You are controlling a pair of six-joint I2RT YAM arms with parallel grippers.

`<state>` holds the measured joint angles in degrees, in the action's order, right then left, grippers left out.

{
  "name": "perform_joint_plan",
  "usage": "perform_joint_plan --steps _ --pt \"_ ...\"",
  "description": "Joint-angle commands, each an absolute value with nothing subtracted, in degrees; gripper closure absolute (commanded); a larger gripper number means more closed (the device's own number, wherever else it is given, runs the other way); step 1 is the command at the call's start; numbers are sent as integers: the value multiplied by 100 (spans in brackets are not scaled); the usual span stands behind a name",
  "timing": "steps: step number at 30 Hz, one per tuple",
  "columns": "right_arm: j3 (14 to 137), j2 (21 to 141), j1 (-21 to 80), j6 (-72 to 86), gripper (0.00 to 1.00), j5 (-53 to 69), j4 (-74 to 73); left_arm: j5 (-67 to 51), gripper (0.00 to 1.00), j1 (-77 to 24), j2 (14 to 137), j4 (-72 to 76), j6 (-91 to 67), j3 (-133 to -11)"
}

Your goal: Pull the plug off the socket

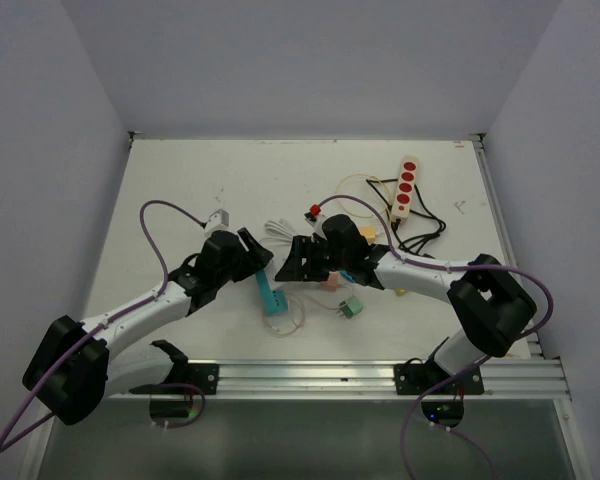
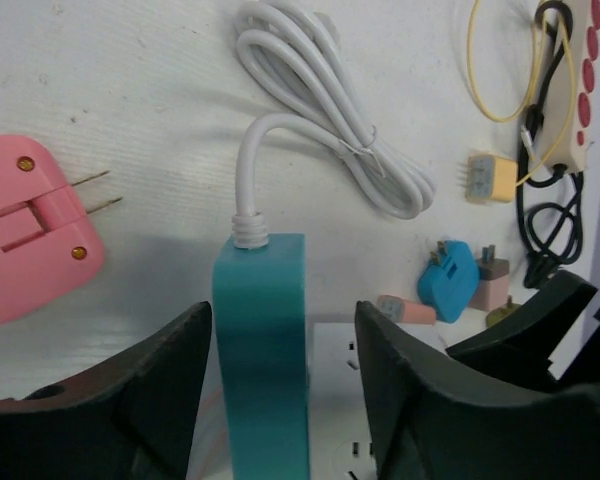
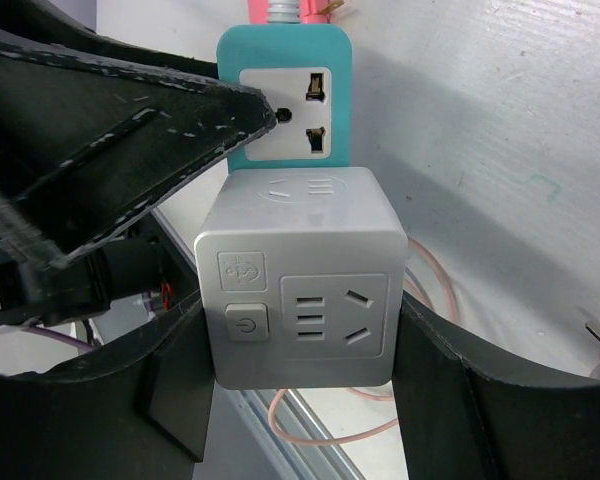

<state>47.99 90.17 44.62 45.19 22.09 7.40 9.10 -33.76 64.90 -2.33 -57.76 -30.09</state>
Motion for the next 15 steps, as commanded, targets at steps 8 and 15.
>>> perform_joint_plan --steps 8,15 --pt "4834 8736 4544 4105 100 2540 1318 352 18 -3270 6697 89 -6003 -3207" --pt "4764 8710 4562 3876 100 2768 1538 -140 24 -2953 6917 -193 -5924 -3243"
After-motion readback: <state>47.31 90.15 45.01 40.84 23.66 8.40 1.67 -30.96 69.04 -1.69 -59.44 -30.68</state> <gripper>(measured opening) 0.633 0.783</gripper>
